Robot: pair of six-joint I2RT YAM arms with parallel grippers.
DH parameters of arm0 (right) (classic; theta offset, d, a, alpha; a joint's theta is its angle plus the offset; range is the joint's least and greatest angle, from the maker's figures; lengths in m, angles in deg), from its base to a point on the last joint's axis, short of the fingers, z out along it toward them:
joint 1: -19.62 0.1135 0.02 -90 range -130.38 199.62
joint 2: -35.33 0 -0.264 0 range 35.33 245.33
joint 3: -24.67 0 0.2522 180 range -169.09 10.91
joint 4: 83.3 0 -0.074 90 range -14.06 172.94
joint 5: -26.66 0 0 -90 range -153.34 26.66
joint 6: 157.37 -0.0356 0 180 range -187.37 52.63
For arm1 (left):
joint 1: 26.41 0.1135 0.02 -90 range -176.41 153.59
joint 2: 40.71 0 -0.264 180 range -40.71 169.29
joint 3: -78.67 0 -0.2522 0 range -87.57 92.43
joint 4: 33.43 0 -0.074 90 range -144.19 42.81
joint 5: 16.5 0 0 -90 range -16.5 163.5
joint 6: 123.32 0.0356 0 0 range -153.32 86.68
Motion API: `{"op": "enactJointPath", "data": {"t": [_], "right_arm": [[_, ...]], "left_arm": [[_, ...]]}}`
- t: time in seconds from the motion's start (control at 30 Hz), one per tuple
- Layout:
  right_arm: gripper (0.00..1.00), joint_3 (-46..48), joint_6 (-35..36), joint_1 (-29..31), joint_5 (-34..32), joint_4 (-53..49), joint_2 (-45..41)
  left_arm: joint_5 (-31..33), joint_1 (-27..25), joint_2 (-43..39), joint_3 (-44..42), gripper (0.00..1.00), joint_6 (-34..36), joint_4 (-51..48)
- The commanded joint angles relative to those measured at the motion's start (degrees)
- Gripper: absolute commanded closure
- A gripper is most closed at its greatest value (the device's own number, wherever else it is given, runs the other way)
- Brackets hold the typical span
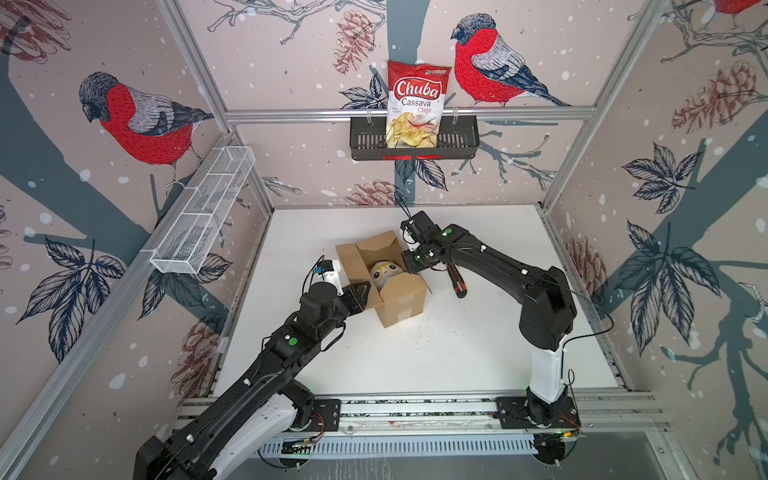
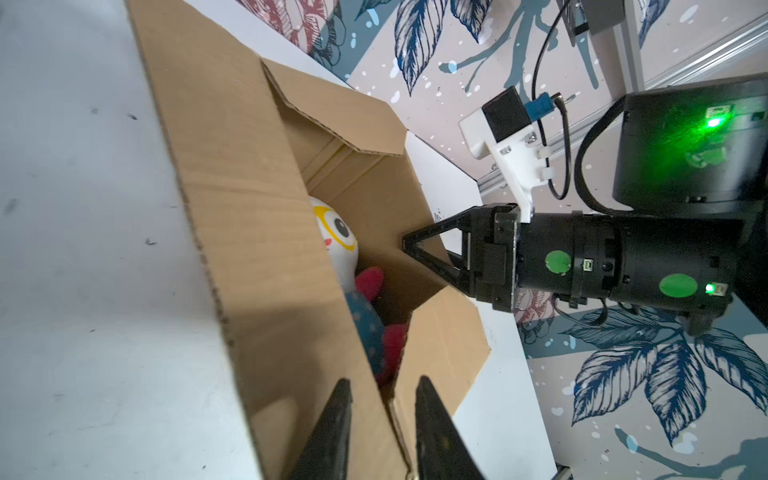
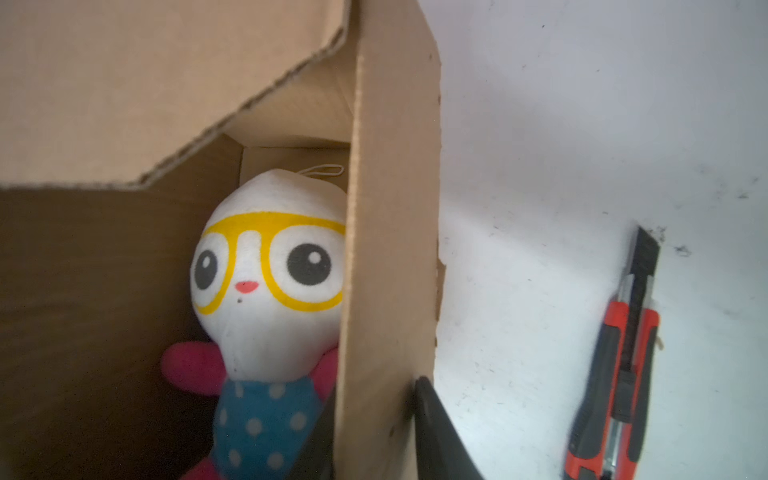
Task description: Unpack the express box
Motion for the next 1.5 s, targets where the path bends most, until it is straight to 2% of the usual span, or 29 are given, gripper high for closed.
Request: {"op": "enactJointPath", "data": {"t": [0.0,0.2,0.3,0.43,0.5,0.77,0.9,1.17,1.37,1.47], "right_arm": [[0.79,0.25,3.33,0.56,0.19,0.18,-0.74],[0.80,0.74,7.88,0.72,1.13,1.37,-0.89],[0.80,-0.03,9.26,0.70,1.07,1.26,-0.90],[0.78,0.03,9.81,0.62,2.14,1.71,-1.35],[0.75,0.20,9.90,0.66,3.17,1.96,-1.45],[0.48,0.38,7.84,-0.28,1.36,2.69,-3.13],[0.39,-0.29,4.99,-1.54,0.53,2.42,-5.46],[0.38,1.33,-2.62,-1.50,-1.63,1.04,-13.60],[0.37,10.68,-12.25,-0.74,-4.55,-0.23,-23.04],[0.37,17.66,-18.21,-0.57,-5.07,1.08,-28.83]], "left_arm": [[4.78,0.03,-0.35,4.18,0.62,3.08,-10.41],[7.10,0.76,5.42,16.90,0.46,12.33,-19.66],[4.86,2.49,8.92,22.29,0.38,17.15,-22.58],[2.60,4.36,12.79,27.12,0.19,22.71,-24.98],[2.53,4.69,14.96,28.96,0.15,25.25,-25.97],[1.06,4.69,23.45,34.66,0.13,32.14,-27.81],[1.79,4.69,25.67,36.76,0.12,35.02,-27.64],[2.19,4.78,31.93,41.02,0.18,39.36,-28.70],[-0.07,4.69,35.26,43.63,0.20,42.48,-30.41],[0.08,4.11,36.65,44.32,0.18,44.25,-32.45]]}}
